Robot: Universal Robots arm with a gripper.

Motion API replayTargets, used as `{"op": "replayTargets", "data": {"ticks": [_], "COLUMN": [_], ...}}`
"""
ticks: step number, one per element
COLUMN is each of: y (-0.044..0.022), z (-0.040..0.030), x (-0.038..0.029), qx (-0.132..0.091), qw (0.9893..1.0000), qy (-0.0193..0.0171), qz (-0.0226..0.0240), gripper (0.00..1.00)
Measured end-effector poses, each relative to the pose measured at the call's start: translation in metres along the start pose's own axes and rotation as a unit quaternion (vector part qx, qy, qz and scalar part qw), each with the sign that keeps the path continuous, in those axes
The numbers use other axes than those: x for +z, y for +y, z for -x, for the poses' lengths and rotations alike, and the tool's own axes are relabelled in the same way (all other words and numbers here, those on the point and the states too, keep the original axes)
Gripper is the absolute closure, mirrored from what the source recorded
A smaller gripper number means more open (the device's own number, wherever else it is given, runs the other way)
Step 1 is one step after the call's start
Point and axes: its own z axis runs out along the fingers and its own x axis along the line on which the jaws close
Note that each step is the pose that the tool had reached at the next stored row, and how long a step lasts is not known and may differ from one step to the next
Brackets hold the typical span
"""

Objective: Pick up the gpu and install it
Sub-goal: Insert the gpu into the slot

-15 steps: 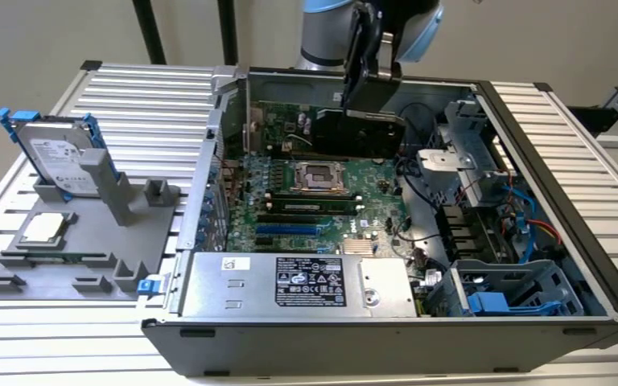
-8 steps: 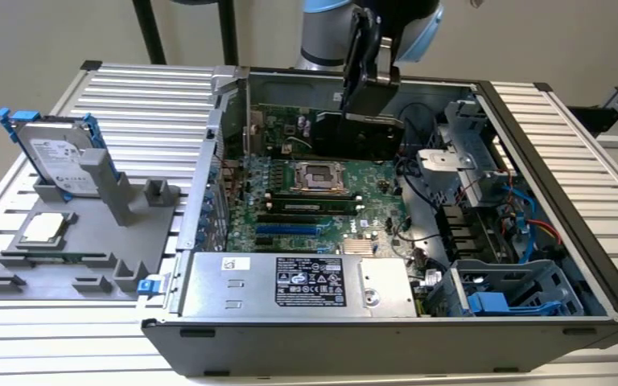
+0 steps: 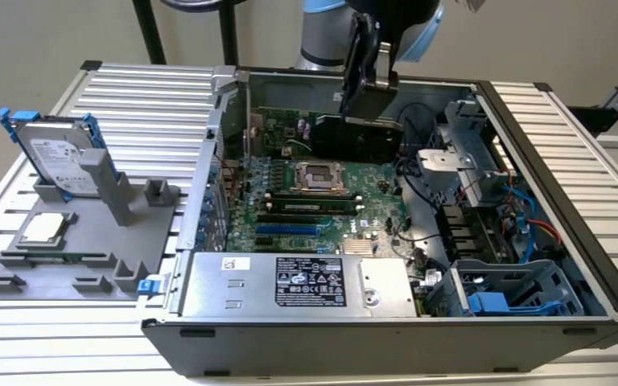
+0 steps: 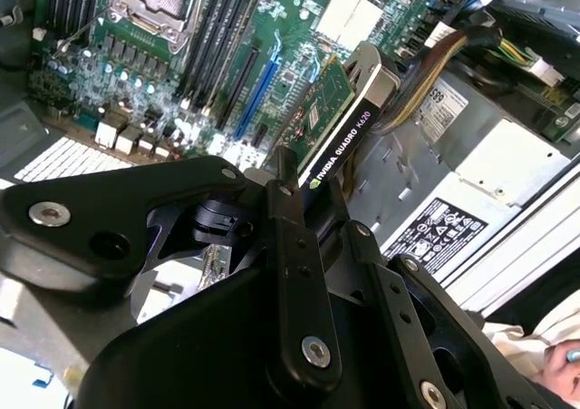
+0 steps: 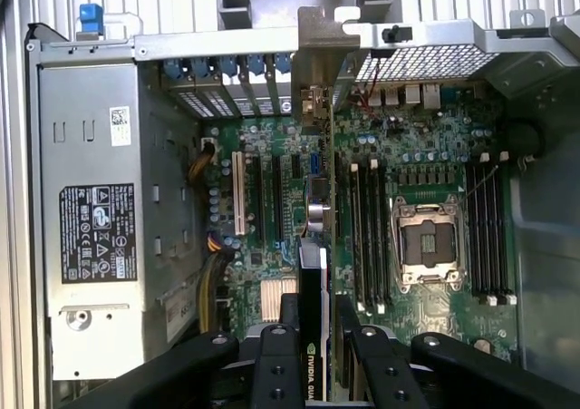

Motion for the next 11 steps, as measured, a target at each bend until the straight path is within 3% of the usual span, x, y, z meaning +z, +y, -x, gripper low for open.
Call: {"op": "replayTargets", "data": {"ticks": [11], "y": [-0.0004], "z": [0.0], "x": [0.0045], "qx": [0.0], "qw": [1.0], "qy": [0.0], "qz": [0.0], "gripper": [1.0]}}
